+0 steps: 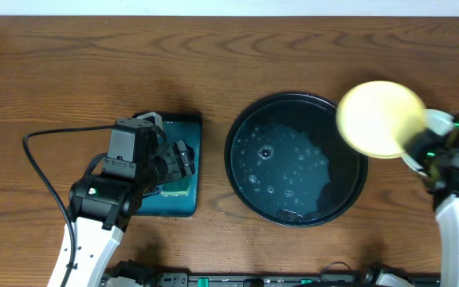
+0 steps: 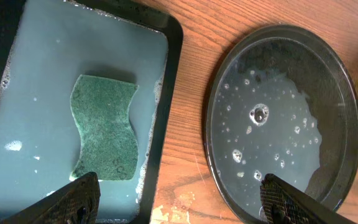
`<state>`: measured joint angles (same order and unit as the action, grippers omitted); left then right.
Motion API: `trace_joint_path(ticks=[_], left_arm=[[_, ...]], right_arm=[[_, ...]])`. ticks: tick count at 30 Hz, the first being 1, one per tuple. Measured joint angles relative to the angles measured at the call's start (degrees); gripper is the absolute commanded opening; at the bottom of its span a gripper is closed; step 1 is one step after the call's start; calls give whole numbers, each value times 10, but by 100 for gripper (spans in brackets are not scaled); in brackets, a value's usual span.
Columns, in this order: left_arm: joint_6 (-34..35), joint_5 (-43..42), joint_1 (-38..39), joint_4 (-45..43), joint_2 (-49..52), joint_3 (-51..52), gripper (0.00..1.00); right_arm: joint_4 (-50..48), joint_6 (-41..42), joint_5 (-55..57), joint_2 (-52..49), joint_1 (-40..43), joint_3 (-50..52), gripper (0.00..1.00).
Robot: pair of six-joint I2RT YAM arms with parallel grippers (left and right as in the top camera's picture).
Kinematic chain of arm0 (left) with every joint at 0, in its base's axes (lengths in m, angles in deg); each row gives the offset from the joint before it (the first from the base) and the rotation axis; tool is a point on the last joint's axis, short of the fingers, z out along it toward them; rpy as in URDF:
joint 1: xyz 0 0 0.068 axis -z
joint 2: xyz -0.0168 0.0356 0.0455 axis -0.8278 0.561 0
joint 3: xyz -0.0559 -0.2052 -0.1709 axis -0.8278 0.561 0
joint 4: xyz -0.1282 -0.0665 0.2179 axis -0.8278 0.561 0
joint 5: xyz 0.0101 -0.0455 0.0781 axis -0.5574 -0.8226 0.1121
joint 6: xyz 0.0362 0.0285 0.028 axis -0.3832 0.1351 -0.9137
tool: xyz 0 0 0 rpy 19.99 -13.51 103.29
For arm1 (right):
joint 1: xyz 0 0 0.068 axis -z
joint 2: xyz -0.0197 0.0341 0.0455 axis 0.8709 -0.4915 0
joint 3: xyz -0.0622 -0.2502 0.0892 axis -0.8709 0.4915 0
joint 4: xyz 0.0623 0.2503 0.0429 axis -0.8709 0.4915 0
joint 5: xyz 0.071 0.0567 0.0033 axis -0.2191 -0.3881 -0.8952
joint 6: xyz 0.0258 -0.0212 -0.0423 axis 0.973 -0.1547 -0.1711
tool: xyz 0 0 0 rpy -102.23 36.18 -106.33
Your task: Clean dirty plates on tray and stack at the side
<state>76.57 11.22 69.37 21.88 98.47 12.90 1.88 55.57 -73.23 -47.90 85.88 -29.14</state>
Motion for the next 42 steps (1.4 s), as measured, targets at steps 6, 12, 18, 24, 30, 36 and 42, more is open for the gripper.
trace_joint_path(ticks=[6, 12, 18, 24, 30, 36, 42], left_arm=[[0, 0, 0, 0, 0, 0, 83], [0, 0, 0, 0, 0, 0, 83], [0, 0, 0, 0, 0, 0, 83], [0, 0, 0, 0, 0, 0, 83], [0, 0, 0, 0, 0, 0, 83], [0, 0, 0, 0, 0, 0, 83], [0, 0, 0, 0, 0, 0, 83]], right_arm=[[-58, 57, 41, -64, 99, -1, 1], [-80, 72, 70, -147, 133, -1, 37], [-89, 45, 65, -167, 137, -4, 75], [-43, 11, -96, -94, 111, -28, 80], [35, -40, -251, 61, -28, -42, 99], [94, -69, -305, 184, -181, -42, 99], [128, -73, -322, 247, -243, -43, 99]])
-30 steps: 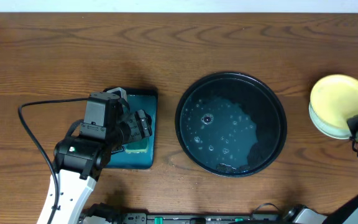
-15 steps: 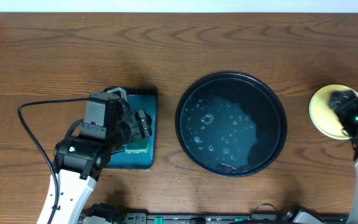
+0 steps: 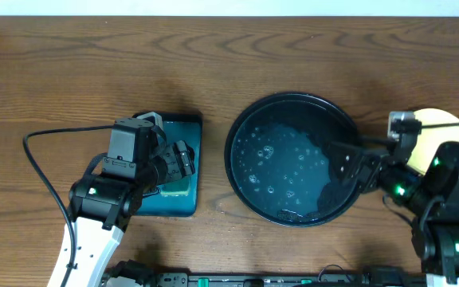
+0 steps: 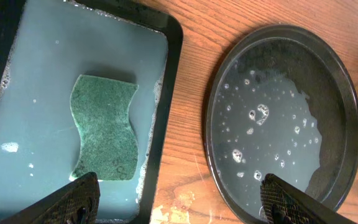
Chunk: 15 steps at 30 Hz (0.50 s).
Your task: Clean dirty plates on tray and stack at the side
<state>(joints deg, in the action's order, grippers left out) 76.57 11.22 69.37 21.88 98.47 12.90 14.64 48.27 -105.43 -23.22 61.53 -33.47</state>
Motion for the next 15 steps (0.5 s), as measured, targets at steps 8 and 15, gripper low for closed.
trace_joint_path(ticks=[8, 15], left_arm=[[0, 0, 0, 0, 0, 0, 83], [0, 0, 0, 1, 0, -1, 83]], right_arm=[[42, -113, 15, 35, -11, 7, 99], [-138, -178, 86, 215, -32, 171, 99]])
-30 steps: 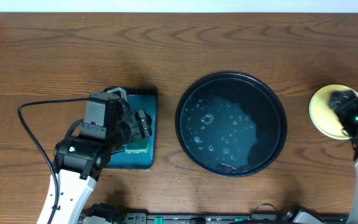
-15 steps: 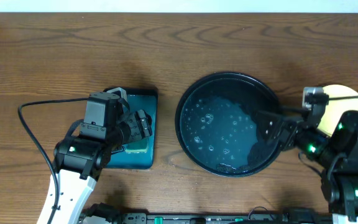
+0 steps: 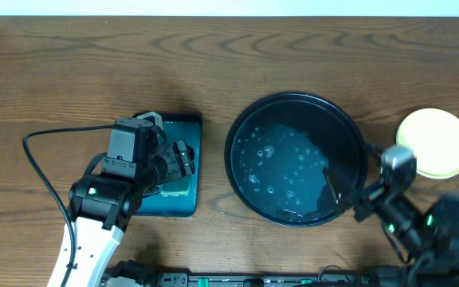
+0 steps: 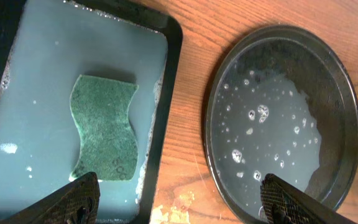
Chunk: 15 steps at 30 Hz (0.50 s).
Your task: Clean dirty plates on tray and stack at the side
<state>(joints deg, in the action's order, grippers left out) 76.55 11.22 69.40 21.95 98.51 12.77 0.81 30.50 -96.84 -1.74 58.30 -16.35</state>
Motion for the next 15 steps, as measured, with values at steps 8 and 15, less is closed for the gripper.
trace_joint_path(ticks=[8, 15], left_arm=[[0, 0, 0, 0, 0, 0, 83], [0, 0, 0, 0, 0, 0, 83]], right_arm=[[-65, -15, 48, 199, -3, 200, 99], [-198, -19, 74, 206, -3, 308, 99]])
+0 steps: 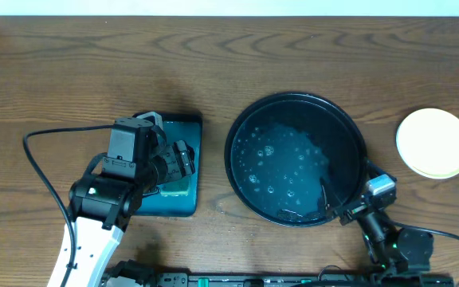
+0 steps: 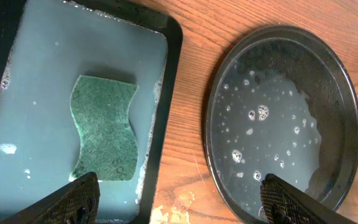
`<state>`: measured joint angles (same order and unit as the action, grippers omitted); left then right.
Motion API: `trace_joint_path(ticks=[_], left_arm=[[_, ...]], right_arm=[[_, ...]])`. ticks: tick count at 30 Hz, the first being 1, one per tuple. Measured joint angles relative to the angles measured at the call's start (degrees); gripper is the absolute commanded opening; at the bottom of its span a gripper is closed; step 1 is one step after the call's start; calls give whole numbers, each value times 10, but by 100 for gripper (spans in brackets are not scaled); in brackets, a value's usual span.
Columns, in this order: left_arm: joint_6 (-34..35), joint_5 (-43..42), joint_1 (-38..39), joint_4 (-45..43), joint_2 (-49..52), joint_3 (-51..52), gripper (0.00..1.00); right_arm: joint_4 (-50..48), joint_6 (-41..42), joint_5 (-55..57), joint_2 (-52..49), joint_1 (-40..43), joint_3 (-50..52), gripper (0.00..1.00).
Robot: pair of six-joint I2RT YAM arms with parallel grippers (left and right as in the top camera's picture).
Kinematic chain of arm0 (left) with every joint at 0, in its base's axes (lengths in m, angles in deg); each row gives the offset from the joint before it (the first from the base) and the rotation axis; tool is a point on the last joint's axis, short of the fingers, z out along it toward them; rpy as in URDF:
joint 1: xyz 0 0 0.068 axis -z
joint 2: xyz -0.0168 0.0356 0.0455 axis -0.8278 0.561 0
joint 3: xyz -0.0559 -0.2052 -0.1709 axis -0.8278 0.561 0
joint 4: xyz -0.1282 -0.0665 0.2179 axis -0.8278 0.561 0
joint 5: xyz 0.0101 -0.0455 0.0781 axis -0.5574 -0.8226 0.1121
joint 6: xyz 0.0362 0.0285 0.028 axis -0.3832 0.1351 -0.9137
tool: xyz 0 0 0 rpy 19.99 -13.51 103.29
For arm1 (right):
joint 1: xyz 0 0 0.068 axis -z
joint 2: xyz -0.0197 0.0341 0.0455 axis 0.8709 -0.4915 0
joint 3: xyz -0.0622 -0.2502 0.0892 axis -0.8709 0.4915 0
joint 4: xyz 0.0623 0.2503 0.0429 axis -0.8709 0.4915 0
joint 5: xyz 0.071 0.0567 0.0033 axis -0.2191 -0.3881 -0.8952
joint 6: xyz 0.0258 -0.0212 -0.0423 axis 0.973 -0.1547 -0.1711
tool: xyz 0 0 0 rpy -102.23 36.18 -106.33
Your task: Clean dirty plates on tray and stack at the side
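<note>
A pale yellow plate (image 1: 434, 143) lies flat on the table to the right of the round black tray (image 1: 233, 131), which holds soapy water and no plate. My right gripper (image 1: 335, 206) sits low at the tray's near right rim, its fingers apart with nothing between them. Over the near edge of the rectangular tray (image 2: 174, 74) my left gripper (image 2: 179, 202) hovers open and empty. A green sponge (image 2: 104, 127) lies in the milky water there. The round tray (image 2: 350, 106) also fills the right of the left wrist view.
The left arm's black cable (image 1: 42, 171) loops over the table at the left. Bare wooden table (image 1: 213, 56) stretches behind both trays. A wet patch (image 2: 182, 202) marks the wood between the trays.
My right arm has drawn back toward the table's near right edge, so its gripper sits lower at the round tray's rim. The plate, sponge and left arm have not moved.
At first my right gripper held the yellow plate tilted above the round tray's right rim. Then the plate lay flat on the table at the right and the gripper was off it. The right arm has since retreated toward the near edge. The left arm stayed still throughout.
</note>
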<state>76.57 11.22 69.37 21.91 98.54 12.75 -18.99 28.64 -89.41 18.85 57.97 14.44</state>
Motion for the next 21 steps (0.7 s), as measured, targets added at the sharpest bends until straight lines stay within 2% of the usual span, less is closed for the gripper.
trace_joint_path(ticks=[4, 21], left_arm=[[0, 0, 0, 0, 0, 0, 83], [0, 0, 0, 0, 0, 0, 83]], right_arm=[[-22, 0, 6, 1, 0, 9, 99], [-12, 0, 10, 2, 0, 9, 99]])
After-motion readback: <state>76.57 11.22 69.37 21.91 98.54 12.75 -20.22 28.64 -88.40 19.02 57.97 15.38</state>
